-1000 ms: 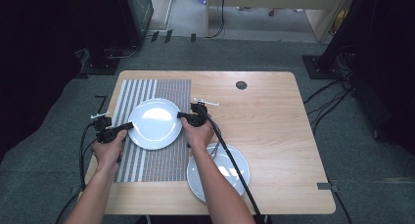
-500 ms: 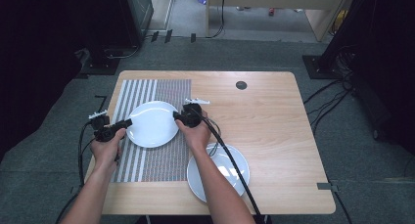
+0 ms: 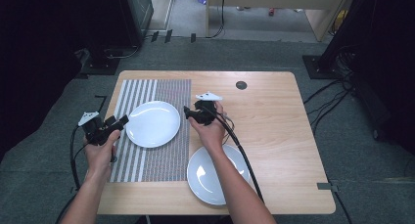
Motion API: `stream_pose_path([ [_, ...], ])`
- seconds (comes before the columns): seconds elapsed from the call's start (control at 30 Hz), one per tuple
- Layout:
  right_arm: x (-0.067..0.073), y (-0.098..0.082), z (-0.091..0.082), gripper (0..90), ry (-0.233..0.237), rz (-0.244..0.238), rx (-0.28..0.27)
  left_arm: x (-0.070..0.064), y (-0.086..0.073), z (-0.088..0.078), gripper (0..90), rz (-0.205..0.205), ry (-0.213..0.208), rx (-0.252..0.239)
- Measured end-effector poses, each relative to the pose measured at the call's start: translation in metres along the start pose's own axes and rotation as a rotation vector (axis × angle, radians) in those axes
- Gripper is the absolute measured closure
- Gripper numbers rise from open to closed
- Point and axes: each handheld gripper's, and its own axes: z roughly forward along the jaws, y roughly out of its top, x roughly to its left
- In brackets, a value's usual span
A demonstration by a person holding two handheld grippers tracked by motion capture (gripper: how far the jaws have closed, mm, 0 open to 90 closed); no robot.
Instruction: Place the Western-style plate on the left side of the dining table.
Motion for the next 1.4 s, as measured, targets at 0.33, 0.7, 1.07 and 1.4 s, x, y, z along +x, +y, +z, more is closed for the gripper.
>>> stream_pose_path([
  [0.33,-0.014,-0.004,-0.036,32.4,0.070,-0.006,0.034,-0.021,-0.001,-0.016,19.6,0.073,-0.017,0.014],
  [0.7,-0.025,-0.020,-0.080,26.9,0.061,-0.075,-0.006,-0.029,-0.012,-0.044,11.9,0.078,-0.080,-0.014],
  [1.07,-0.036,-0.047,-0.106,22.8,0.041,-0.083,0.006,-0.040,-0.028,-0.061,9.9,0.093,-0.083,-0.004],
  [1.4,-0.055,-0.076,-0.131,22.3,0.022,-0.042,0.003,-0.046,-0.053,-0.071,9.9,0.110,-0.064,0.013],
])
